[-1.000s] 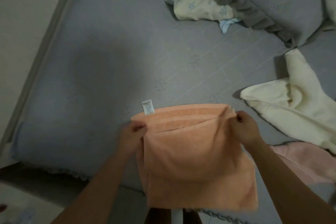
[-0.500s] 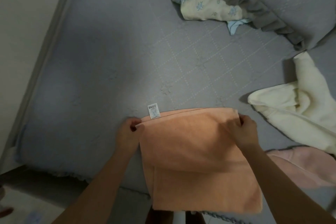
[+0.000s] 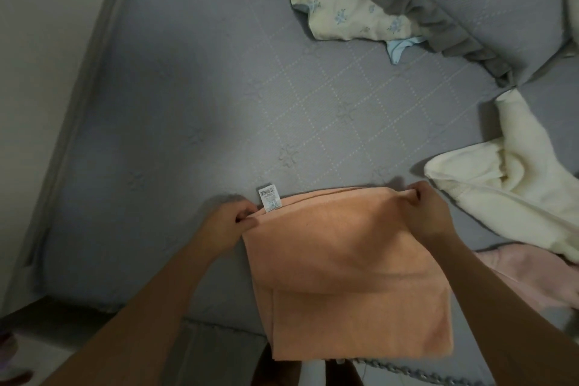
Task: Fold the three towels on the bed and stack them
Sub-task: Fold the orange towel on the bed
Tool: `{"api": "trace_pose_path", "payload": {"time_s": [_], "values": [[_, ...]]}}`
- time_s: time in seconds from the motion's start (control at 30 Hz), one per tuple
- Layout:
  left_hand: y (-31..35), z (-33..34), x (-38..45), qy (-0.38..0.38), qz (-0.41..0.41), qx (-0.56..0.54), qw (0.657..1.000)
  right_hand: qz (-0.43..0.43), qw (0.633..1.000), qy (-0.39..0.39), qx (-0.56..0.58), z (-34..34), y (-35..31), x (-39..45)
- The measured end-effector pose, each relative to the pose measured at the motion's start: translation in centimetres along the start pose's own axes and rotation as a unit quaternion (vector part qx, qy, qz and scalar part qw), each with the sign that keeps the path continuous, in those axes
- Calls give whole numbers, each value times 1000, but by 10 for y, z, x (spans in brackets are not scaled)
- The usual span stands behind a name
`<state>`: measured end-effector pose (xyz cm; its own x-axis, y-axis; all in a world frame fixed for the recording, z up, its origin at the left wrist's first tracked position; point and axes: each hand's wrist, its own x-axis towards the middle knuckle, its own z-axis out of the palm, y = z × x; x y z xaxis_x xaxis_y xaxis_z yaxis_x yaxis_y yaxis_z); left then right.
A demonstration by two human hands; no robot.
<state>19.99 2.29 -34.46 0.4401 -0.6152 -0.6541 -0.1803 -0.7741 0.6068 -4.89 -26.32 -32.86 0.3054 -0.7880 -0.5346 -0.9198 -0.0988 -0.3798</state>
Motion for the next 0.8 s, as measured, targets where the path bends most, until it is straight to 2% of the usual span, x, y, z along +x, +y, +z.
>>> {"api": "trace_pose_path", "payload": {"time_s": [0.07,0.2,0.27,0.37,0.43,0.5,0.6,0.7,0.8], "values": [[4,-4,-2,17,18,28,999,-16,1000,1,-9,-5,3,-6],[11,-1,-10,98,52,59,992,-81,995,19,-59,-10,10,-12],[8,4,-9,93,86,116,985,-114,987,22,-109,-7,12,-10],[1,10,-8,64,68,143,985,-135,979,15,-155,2,16,-6],[0,11,-9,72,68,162,982,-140,980,18,-143,3,17,-5],[3,11,-10,84,84,173,978,-123,985,60,-107,1,19,-7],[10,8,-11,148,66,107,981,-94,987,120,-52,-6,23,-11],[11,8,-9,167,23,71,983,-83,992,68,-67,-7,22,-8],[9,13,-3,119,4,95,988,-100,987,19,-125,-1,18,0]]}}
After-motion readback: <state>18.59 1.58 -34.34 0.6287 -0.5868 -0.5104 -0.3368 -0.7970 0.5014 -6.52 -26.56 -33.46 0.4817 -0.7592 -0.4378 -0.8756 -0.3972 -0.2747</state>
